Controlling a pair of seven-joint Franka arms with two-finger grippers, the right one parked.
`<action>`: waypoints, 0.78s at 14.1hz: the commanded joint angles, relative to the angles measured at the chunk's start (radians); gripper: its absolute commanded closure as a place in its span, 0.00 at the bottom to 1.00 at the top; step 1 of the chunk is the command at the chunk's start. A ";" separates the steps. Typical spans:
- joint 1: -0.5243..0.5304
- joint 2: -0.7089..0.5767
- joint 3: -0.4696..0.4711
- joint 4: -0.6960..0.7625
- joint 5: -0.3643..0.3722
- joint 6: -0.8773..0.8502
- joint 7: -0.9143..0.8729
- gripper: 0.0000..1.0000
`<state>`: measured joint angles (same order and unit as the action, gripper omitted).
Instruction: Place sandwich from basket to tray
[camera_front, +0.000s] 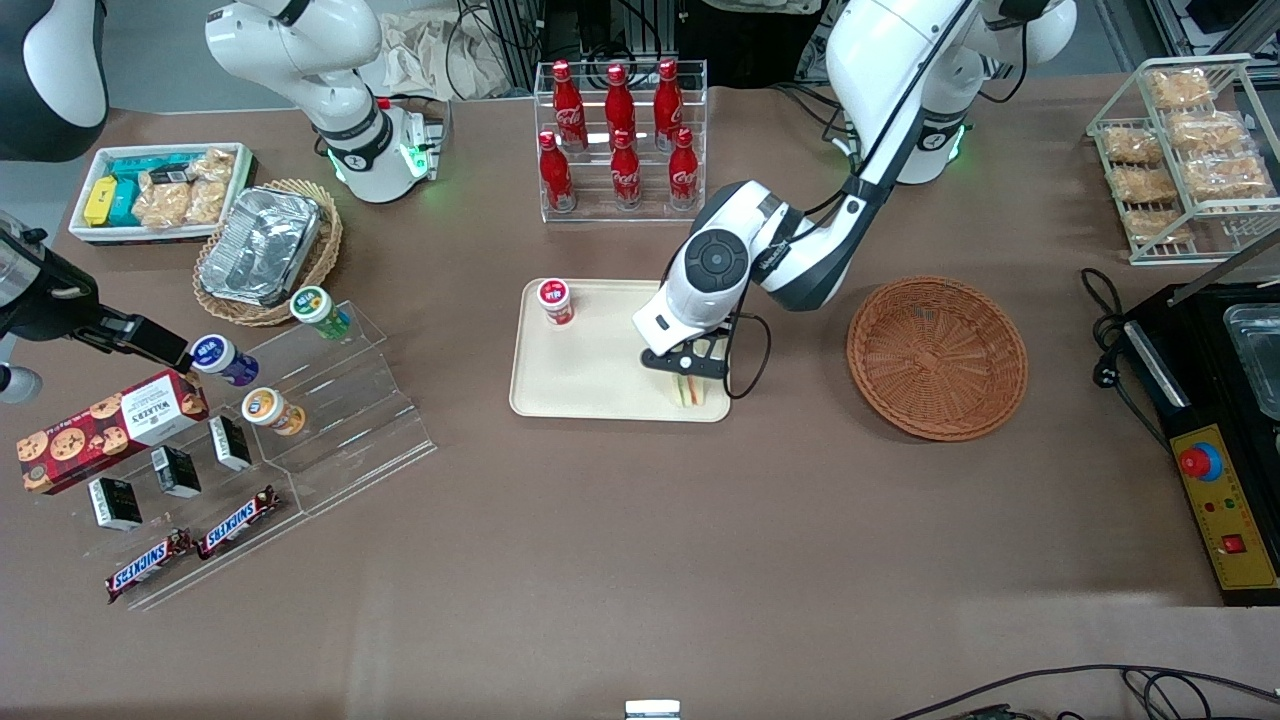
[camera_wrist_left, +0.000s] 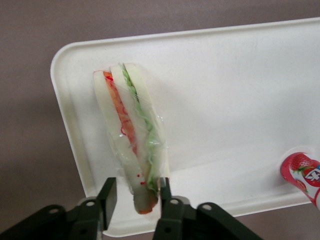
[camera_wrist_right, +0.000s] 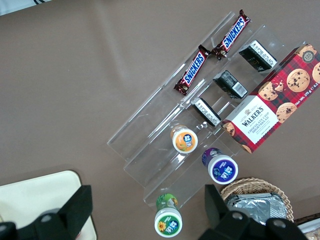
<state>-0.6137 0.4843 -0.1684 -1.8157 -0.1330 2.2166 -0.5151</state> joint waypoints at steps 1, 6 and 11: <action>0.000 -0.097 0.015 -0.077 0.045 -0.026 -0.003 0.01; 0.052 -0.289 0.087 -0.065 0.075 -0.257 0.079 0.01; 0.271 -0.427 0.086 -0.002 0.061 -0.477 0.307 0.01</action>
<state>-0.4302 0.0978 -0.0708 -1.8346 -0.0672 1.8110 -0.3046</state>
